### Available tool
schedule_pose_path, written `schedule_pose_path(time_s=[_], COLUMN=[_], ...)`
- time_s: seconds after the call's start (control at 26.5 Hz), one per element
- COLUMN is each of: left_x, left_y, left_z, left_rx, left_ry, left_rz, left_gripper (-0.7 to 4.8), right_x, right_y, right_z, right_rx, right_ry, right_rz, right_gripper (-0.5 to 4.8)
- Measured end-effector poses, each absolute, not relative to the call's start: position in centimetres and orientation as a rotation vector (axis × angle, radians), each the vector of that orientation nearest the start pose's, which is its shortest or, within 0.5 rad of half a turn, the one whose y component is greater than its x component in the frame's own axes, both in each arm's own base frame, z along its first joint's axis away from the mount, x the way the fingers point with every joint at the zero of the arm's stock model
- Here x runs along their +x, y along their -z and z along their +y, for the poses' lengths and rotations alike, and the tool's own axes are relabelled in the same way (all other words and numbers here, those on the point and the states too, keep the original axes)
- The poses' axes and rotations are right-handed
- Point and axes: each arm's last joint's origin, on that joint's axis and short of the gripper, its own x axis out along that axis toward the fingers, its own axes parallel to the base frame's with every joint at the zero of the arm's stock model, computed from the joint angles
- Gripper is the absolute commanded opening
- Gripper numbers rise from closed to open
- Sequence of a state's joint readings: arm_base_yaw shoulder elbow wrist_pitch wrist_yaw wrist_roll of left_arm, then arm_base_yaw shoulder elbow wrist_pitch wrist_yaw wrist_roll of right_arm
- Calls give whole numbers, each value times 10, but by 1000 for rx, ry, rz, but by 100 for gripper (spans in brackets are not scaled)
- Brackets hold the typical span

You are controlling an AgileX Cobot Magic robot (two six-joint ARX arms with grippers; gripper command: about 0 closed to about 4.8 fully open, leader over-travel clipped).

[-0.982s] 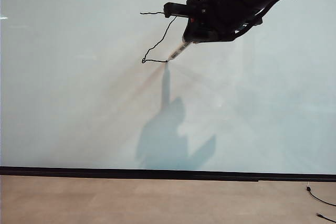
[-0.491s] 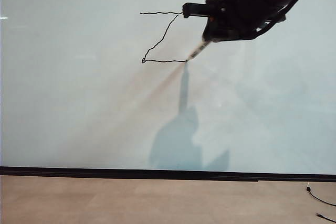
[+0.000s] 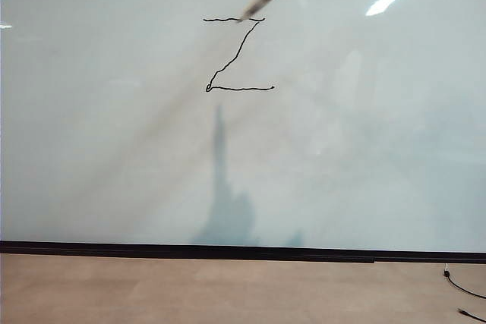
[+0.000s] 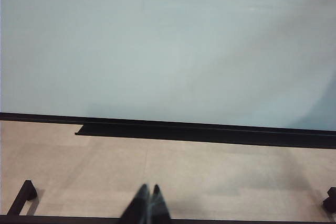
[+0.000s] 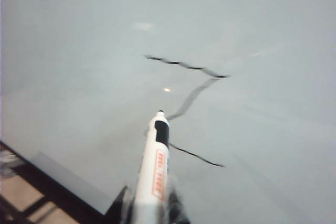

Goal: Pick up the pen on the shelf to the right of the whiteboard and write the letter Z.

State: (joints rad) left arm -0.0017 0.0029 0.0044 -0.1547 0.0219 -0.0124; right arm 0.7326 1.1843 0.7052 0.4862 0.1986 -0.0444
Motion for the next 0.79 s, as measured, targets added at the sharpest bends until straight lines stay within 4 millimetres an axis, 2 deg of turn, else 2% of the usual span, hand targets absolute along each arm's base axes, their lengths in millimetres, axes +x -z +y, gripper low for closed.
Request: schedule_pose_path(time_s=[0.19, 0.3, 0.53, 0.6, 0.79], left_x=[96, 96, 96, 96, 96], left_y=[-150, -150, -150, -150, -150], left_z=[-1, -1, -1, -1, -1], left_rx=[-14, -14, -14, -14, -14], left_ry=[23, 23, 23, 23, 23], left_rz=[153, 153, 153, 153, 153], left_gripper=[-4, -4, -5, -4, -4], right_x=[173, 166, 145, 131, 114], right_y=[-302, -304, -294, -292, -283], right_z=[154, 144, 122, 108, 93], right_rx=[-140, -184, -185, -166, -180], right_ry=[-543, -515, -493, -470, -473], right_rz=[31, 51, 24, -20, -34], right_gripper=[-5, -5, -5, -5, -5])
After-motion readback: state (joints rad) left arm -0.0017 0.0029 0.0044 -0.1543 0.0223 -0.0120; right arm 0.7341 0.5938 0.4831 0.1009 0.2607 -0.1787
